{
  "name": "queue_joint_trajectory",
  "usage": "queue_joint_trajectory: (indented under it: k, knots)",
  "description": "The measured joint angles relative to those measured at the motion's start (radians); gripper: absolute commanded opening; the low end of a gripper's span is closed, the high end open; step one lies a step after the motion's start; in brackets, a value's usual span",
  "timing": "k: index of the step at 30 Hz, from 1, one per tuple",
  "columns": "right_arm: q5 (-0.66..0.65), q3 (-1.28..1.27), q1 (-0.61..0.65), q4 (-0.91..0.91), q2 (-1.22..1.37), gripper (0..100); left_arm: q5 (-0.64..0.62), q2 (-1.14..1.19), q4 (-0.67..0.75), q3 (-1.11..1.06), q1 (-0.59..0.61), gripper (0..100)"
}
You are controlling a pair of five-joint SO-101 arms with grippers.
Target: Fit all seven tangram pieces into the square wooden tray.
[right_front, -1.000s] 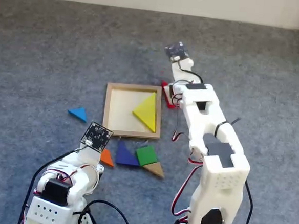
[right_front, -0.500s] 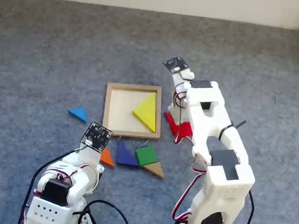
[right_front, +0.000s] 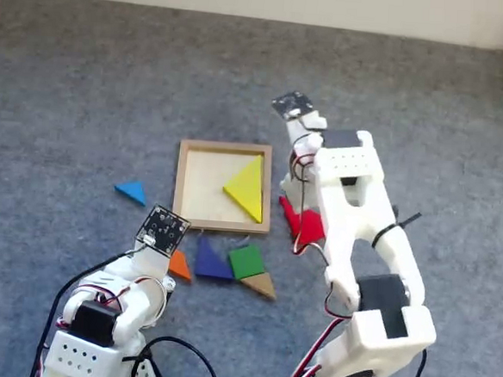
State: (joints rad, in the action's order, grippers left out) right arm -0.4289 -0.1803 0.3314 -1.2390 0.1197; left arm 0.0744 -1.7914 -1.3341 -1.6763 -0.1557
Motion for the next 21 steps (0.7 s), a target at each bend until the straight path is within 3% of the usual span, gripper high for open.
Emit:
queue_joint_trajectory:
  k: [5, 13, 21]
  knots:
    - [0.0, -0.084, 0.043, 0.029, 0.0, 30.3, 0.0, 0.0, 0.0, 0.0, 0.0, 1]
    - [0.0, -0.282, 0.054, 0.245, 0.0, 29.3, 0.0, 0.0, 0.0, 0.0, 0.0, 1]
    - [-0.002, -0.311, -0.031, 0.293, 0.0, 20.7, 0.0, 0.0, 0.0, 0.0, 0.0, 1]
